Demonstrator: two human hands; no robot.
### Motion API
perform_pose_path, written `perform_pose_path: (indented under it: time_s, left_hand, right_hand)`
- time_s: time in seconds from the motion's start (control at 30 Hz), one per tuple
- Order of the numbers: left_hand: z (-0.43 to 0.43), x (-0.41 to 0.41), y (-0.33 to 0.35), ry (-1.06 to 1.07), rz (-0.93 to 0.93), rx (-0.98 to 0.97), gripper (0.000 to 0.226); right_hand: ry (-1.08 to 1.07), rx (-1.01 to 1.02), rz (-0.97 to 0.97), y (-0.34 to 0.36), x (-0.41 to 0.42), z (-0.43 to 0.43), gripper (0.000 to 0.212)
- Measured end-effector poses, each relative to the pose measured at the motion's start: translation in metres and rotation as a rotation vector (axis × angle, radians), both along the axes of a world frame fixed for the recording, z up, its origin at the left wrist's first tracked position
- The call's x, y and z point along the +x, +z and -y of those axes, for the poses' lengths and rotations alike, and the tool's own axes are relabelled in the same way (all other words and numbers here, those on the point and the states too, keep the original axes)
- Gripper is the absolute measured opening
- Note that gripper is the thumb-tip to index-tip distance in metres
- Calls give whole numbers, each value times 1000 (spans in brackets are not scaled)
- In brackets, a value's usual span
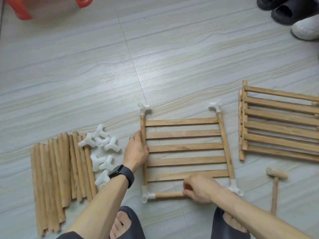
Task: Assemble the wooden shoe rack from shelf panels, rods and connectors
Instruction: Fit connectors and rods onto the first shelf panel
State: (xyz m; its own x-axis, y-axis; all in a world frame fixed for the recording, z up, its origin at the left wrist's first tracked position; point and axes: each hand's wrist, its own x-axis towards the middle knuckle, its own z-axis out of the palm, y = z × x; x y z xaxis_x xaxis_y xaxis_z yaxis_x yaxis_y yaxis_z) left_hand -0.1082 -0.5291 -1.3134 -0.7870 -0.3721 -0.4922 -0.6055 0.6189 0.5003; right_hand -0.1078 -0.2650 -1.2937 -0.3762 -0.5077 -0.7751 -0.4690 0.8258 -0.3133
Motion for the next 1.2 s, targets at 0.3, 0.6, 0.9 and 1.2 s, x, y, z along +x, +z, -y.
perform_pose_path:
  time_s: [0.3,0.6,0.9,1.2]
  left_hand:
    - [42,56,23,104,-228,-150,25]
    - [155,146,37,622,162,-442,53]
    - [208,208,24,843,400,-230,48]
    - [225,212,24,852,374,-255,38]
  right_hand:
    - [54,-105,-171,-3,-26,27,28]
    - [103,86,-346,-11,-91,86,73]
    - [311,118,-403,-8,-56,82,87]
    - [184,35,-442,-4,-63,89,84]
